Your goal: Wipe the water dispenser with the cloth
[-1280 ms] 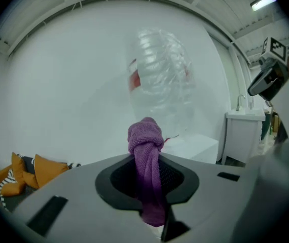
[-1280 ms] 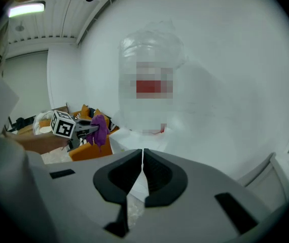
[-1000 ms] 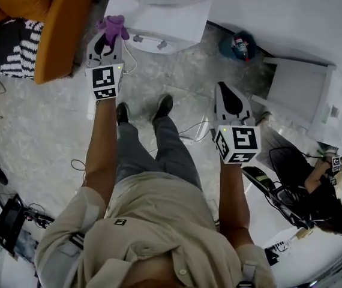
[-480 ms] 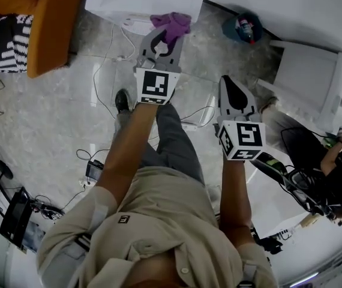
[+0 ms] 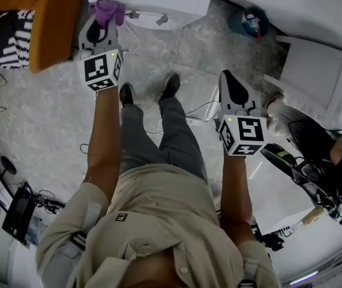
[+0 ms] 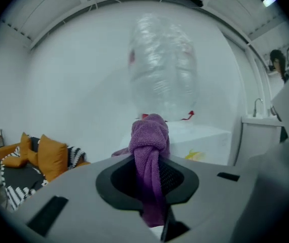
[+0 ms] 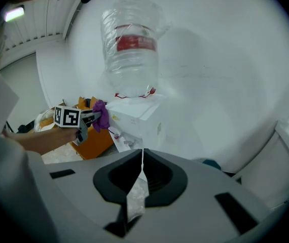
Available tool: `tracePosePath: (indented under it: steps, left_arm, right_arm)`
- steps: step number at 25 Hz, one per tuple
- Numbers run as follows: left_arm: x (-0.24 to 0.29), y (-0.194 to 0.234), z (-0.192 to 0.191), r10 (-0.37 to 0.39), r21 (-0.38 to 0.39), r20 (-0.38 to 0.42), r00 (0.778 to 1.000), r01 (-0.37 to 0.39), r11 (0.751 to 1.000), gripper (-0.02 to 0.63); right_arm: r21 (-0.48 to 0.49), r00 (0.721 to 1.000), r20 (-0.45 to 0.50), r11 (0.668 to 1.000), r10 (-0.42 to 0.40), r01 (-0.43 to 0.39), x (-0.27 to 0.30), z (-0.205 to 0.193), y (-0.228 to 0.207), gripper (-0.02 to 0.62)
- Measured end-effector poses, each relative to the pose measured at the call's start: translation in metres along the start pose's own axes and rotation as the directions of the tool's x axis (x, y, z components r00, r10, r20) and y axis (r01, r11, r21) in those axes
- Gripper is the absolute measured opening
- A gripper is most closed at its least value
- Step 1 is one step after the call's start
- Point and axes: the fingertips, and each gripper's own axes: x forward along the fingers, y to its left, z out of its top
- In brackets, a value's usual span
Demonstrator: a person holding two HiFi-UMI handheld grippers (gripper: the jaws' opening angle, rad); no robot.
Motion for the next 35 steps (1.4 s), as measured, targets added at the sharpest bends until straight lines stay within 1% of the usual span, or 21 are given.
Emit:
tracePosePath:
  steps: [1,2,4,6,8,10,12,13,14,15,18,19,21,23,25,27,28,29,31,33,35]
  left_arm:
    - [-0.001,0.016,-0.001,0.026,-0.010,-0.008,1.000,-0.026,1.000,0.074]
    - [-0.001,0.024,-0.001,0.037,-0.016,-0.012,0.999,-0.037,0.999,0.074]
    - [0.001,0.016,-0.001,0.018,-0.025,-0.011,1.000,-0.018,1.000,0.074]
    - [0.005,-0.016,-0.004,-0.044,-0.046,-0.011,0.999,0.043,0.998,0.074]
    - [0.008,-0.064,-0.009,-0.132,-0.060,-0.013,0.991,0.131,0.990,0.074]
    - [0.012,-0.123,-0.012,-0.241,-0.064,-0.017,0.970,0.240,0.969,0.074]
    - [0.015,-0.183,-0.014,-0.354,-0.070,-0.025,0.935,0.352,0.933,0.074]
    - [0.016,-0.207,-0.014,-0.397,-0.069,-0.027,0.918,0.394,0.916,0.074]
    - [0.018,-0.223,-0.013,-0.423,-0.068,-0.027,0.906,0.420,0.905,0.074]
    - [0.020,-0.230,-0.012,-0.433,-0.070,-0.026,0.901,0.430,0.900,0.074]
    - [0.024,-0.219,-0.013,-0.424,-0.056,-0.030,0.905,0.422,0.905,0.071]
    - [0.023,-0.208,-0.015,-0.410,-0.047,-0.034,0.911,0.408,0.912,0.072]
    - [0.020,-0.173,-0.023,-0.349,-0.057,-0.044,0.936,0.347,0.936,0.072]
    - [0.016,-0.117,-0.034,-0.244,-0.092,-0.059,0.968,0.239,0.967,0.072]
    - [0.012,-0.050,-0.044,-0.111,-0.119,-0.079,0.991,0.102,0.988,0.071]
    - [0.008,0.009,-0.050,0.005,-0.124,-0.097,0.995,-0.018,0.992,0.072]
    - [0.007,0.030,-0.049,0.040,-0.118,-0.098,0.994,-0.051,0.992,0.071]
    - [0.008,0.042,-0.046,0.055,-0.108,-0.094,0.994,-0.065,0.992,0.072]
    - [0.013,0.044,-0.039,0.049,-0.100,-0.082,0.995,-0.057,0.993,0.071]
    - [0.014,0.029,-0.039,0.023,-0.128,-0.074,0.997,-0.032,0.991,0.069]
    - [0.013,-0.003,-0.044,-0.041,-0.154,-0.076,0.996,0.029,0.988,0.071]
  right_arm:
    - [0.000,1.000,0.000,1.000,0.003,-0.003,0.002,0.000,0.003,0.026]
    - [-0.001,1.000,-0.001,1.000,0.007,-0.007,0.003,0.000,0.006,0.026]
    - [-0.002,1.000,-0.003,1.000,0.012,-0.012,0.005,0.001,0.011,0.026]
    - [-0.005,1.000,-0.004,1.000,0.014,-0.014,0.006,0.001,0.013,0.026]
    - [-0.006,1.000,-0.006,1.000,0.009,-0.009,0.005,-0.001,0.012,0.026]
    - [-0.004,1.000,-0.010,1.000,-0.001,0.001,0.003,-0.005,0.007,0.026]
    - [0.002,1.000,-0.018,1.000,-0.015,0.015,0.001,-0.011,0.000,0.026]
    - [0.006,1.000,-0.022,1.000,-0.022,0.022,-0.001,-0.014,-0.003,0.026]
    - [0.008,0.999,-0.026,1.000,-0.027,0.028,-0.003,-0.017,-0.005,0.026]
    - [0.010,0.999,-0.030,0.999,-0.032,0.033,-0.004,-0.020,-0.008,0.026]
    - [0.022,0.998,-0.040,0.999,-0.044,0.045,-0.007,-0.028,-0.018,0.026]
    - [0.027,0.998,-0.043,0.998,-0.047,0.049,-0.007,-0.031,-0.020,0.026]
    - [0.034,0.998,-0.047,0.998,-0.049,0.050,-0.004,-0.034,-0.022,0.026]
    - [0.035,0.998,-0.047,0.998,-0.041,0.043,-0.001,-0.033,-0.019,0.026]
    - [0.028,0.999,-0.044,0.999,-0.030,0.032,0.003,-0.031,-0.015,0.026]
    - [0.022,0.999,-0.046,1.000,-0.021,0.022,0.008,-0.029,-0.010,0.026]
    - [0.020,0.999,-0.048,1.000,-0.017,0.018,0.010,-0.029,-0.007,0.026]
    - [0.018,0.999,-0.052,1.000,-0.013,0.014,0.012,-0.029,-0.004,0.026]
    - [0.015,0.998,-0.058,1.000,-0.007,0.008,0.017,-0.030,0.002,0.026]
    - [0.012,0.998,-0.061,1.000,-0.001,0.002,0.019,-0.030,0.009,0.026]
    - [0.011,0.998,-0.063,1.000,0.003,-0.002,0.020,-0.029,0.013,0.026]
